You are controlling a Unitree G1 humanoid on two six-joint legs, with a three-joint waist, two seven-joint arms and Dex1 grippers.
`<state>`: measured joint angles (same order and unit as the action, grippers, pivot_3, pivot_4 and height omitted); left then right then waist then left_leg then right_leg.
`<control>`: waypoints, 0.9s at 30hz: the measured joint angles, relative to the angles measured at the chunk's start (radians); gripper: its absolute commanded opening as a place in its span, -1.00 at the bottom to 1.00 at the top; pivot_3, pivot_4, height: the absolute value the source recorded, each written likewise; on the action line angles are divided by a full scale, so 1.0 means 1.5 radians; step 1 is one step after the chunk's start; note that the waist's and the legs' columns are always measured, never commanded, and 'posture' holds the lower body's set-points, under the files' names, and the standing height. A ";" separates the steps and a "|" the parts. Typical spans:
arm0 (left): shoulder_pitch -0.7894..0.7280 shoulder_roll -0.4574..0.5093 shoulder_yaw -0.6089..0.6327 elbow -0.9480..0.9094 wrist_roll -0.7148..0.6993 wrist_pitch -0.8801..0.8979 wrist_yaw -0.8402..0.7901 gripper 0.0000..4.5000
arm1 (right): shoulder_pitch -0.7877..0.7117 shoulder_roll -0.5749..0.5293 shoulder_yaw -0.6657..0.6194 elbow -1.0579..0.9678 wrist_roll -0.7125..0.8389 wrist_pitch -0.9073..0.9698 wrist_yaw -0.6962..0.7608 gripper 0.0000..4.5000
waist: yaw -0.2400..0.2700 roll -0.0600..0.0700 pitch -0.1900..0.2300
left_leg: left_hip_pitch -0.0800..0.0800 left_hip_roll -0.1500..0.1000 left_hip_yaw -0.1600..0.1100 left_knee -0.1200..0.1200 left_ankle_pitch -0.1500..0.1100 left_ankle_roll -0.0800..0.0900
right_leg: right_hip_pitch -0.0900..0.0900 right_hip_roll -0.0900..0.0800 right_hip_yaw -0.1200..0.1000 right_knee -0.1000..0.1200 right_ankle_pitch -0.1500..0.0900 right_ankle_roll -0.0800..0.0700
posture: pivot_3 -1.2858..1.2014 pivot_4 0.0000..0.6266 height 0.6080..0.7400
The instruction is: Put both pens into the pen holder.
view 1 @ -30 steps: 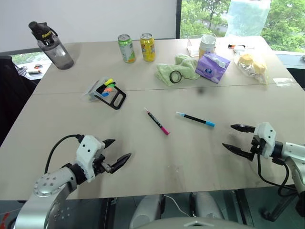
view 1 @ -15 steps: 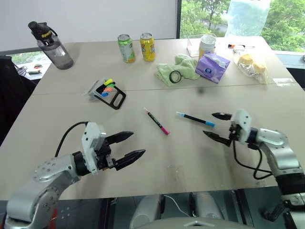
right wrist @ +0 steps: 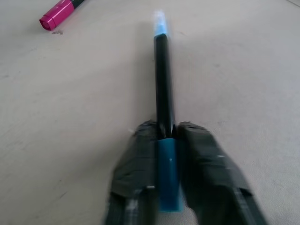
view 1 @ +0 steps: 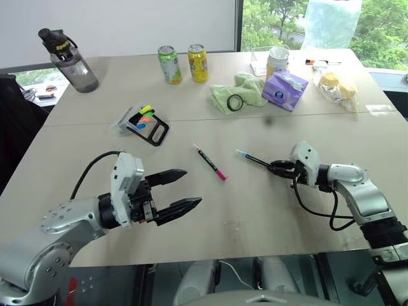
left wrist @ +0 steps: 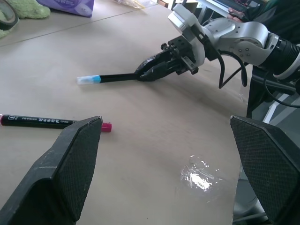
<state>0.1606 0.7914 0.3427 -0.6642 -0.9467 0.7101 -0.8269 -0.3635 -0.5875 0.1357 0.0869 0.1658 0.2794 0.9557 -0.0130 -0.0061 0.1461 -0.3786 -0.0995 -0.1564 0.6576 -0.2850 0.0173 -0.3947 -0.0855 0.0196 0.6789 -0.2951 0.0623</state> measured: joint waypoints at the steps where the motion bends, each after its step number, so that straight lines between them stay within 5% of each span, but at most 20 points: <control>1: -0.001 -0.001 0.000 0.000 0.000 0.000 0.003 1.00 | 0.000 0.000 0.000 0.000 0.000 0.000 -0.002 -0.98 | 0.000 0.000 0.000 | 0.000 0.000 0.000 0.000 0.000 0.000 | 0.000 0.000 0.000 0.000 0.000 0.000 | 0.03 -0.52 1.00; 9: -0.059 -0.101 -0.037 0.017 0.001 0.005 0.128 1.00 | 0.024 0.052 -0.025 -0.054 0.065 0.000 -0.003 -0.98 | -0.001 0.000 0.000 | 0.000 0.000 0.000 0.000 0.000 0.000 | -0.001 0.000 0.000 0.000 0.000 0.000 | 0.03 -0.52 1.00; 14: -0.168 -0.330 -0.096 0.120 -0.121 0.057 0.350 1.00 | 0.030 0.078 -0.027 -0.195 0.159 0.060 -0.002 -0.98 | 0.004 -0.001 0.000 | -0.003 0.000 -0.003 0.005 0.000 0.000 | 0.000 0.000 -0.003 0.001 0.000 0.001 | 0.03 -0.52 1.00; 21: -0.257 -0.476 -0.104 0.194 -0.176 0.028 0.468 1.00 | 0.030 0.081 -0.027 -0.262 0.193 0.110 -0.023 -0.98 | 0.000 -0.002 0.000 | -0.003 -0.001 -0.001 0.007 0.000 0.000 | 0.000 0.000 -0.001 0.001 0.001 0.001 | 0.03 -0.52 1.00; 24: -0.261 -0.480 -0.110 0.196 -0.204 0.033 0.467 0.62 | 0.030 0.078 -0.027 -0.263 0.193 0.117 -0.034 -0.98 | 0.000 -0.002 0.000 | -0.003 -0.001 -0.001 0.007 0.000 0.000 | 0.000 0.001 -0.001 0.002 0.001 0.001 | 0.03 -0.52 1.00; 27: -0.259 -0.470 -0.120 0.193 -0.231 0.047 0.458 -0.04 | 0.030 0.076 -0.027 -0.263 0.190 0.116 -0.040 -0.98 | 0.001 -0.002 0.000 | -0.003 -0.001 -0.001 0.007 0.000 0.000 | 0.000 0.000 -0.001 0.002 0.001 0.001 | 0.03 -0.52 1.00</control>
<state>-0.2277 0.0871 0.1633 -0.3749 -1.2931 0.7799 -0.1400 -0.3185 -0.4732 0.0956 -0.3072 0.4516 0.4528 0.8951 -0.0122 -0.0085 0.1462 -0.3827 -0.1004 -0.1581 0.6677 -0.2852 0.0174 -0.3945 -0.0848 0.0178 0.6812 -0.2933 0.0642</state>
